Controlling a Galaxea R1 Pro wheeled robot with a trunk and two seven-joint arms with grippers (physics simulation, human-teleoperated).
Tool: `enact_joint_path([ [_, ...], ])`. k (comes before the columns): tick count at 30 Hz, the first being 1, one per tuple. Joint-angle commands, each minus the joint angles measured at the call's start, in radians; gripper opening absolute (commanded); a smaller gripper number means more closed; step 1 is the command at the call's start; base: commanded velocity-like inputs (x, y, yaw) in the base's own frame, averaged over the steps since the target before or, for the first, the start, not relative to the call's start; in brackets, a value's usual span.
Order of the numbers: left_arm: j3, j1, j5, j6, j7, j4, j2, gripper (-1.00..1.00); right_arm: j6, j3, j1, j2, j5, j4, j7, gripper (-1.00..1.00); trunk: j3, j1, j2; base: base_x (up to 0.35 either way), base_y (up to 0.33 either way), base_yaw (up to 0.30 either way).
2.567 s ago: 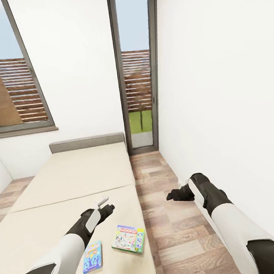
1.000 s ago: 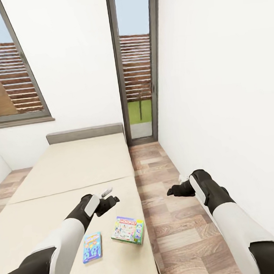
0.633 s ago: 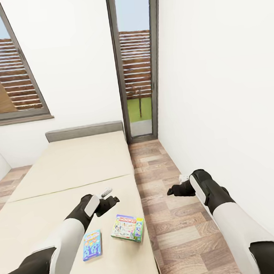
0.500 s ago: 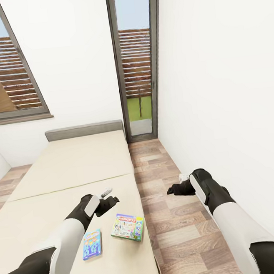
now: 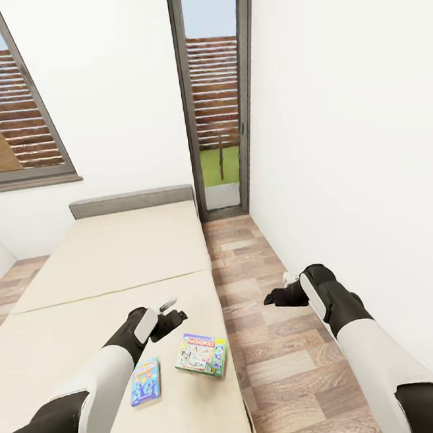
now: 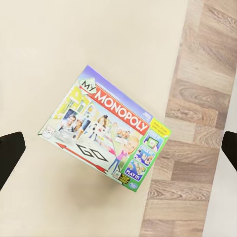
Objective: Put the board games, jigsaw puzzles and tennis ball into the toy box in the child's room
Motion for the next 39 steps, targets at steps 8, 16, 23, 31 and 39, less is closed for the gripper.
enact_joint_path([
  [8,0.001,0.004,-0.053,-0.058,0.019,-0.001,-0.007,1.00,0.004,-0.001,-0.001,-0.004,-0.008,-0.005,-0.004,1.00,-0.014,0.000,-0.001,0.000,0.000,0.000],
  [16,0.001,0.007,-0.078,-0.094,0.007,-0.001,-0.011,1.00,0.004,-0.001,0.001,-0.008,-0.008,-0.020,-0.004,1.00,-0.027,0.000,-0.001,0.000,0.000,0.000],
  [23,0.002,0.010,-0.082,-0.103,-0.007,-0.001,-0.010,1.00,0.004,-0.001,0.007,-0.009,-0.008,-0.034,-0.004,1.00,-0.039,0.000,-0.001,0.000,0.000,0.000],
  [31,0.004,0.014,-0.080,-0.107,-0.017,-0.001,-0.006,1.00,0.004,-0.001,0.012,-0.009,-0.008,-0.049,-0.004,1.00,-0.052,0.000,-0.001,0.000,0.000,0.000],
  [39,0.004,0.014,-0.079,-0.107,-0.036,-0.001,-0.005,1.00,0.004,-0.001,0.013,-0.009,-0.008,-0.053,-0.004,1.00,-0.065,0.000,-0.001,0.000,0.000,0.000],
])
